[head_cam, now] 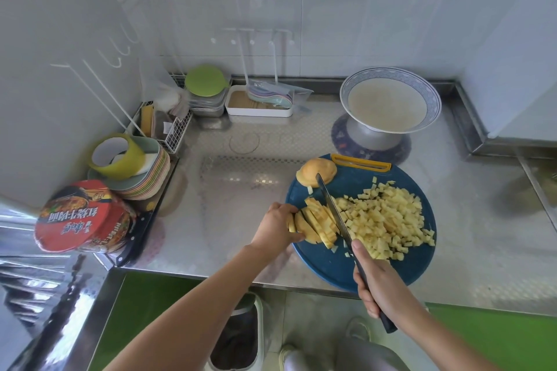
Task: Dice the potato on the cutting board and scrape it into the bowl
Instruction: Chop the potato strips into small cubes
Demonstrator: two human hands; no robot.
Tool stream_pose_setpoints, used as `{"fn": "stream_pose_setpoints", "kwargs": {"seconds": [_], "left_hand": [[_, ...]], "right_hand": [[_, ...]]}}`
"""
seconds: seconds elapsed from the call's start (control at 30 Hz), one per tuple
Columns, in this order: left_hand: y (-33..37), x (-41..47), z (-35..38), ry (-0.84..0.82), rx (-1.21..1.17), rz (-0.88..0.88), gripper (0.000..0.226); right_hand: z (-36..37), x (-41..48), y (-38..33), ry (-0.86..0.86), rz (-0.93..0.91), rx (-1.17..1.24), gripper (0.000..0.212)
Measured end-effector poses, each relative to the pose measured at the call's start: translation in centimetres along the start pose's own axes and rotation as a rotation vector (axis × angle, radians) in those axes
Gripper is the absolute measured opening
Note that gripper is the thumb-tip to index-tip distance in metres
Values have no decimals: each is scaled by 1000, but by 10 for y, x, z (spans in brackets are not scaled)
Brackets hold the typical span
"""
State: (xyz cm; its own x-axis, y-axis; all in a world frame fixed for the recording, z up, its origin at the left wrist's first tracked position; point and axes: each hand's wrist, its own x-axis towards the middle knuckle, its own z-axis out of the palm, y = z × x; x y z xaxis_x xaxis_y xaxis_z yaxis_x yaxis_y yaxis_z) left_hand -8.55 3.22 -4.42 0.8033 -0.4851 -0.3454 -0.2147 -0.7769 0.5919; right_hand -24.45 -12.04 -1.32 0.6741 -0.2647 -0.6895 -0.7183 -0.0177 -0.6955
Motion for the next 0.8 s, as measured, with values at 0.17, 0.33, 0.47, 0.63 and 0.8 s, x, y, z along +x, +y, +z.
{"fn": "stream_pose_setpoints", "kwargs": {"seconds": [0.17,0.33,0.47,0.63,0.8], "left_hand": [[1,3,-3,31,-69,-48,56],[7,6,-13,87,-276,-170,52],[33,6,-15,86,-200,-85,51],[72,8,-7,67,53,-56,46],[91,5,4,23,173,-3,57]], "right_hand": [[-1,-1,-3,1,-13,-7,70],[-8,-3,-3,16,-17,16,68],[-14,-3,-7,44,-18,46,66],[-20,-4,-9,56,-37,75,65],[-23,-5,-6,70,-52,65,67]]}}
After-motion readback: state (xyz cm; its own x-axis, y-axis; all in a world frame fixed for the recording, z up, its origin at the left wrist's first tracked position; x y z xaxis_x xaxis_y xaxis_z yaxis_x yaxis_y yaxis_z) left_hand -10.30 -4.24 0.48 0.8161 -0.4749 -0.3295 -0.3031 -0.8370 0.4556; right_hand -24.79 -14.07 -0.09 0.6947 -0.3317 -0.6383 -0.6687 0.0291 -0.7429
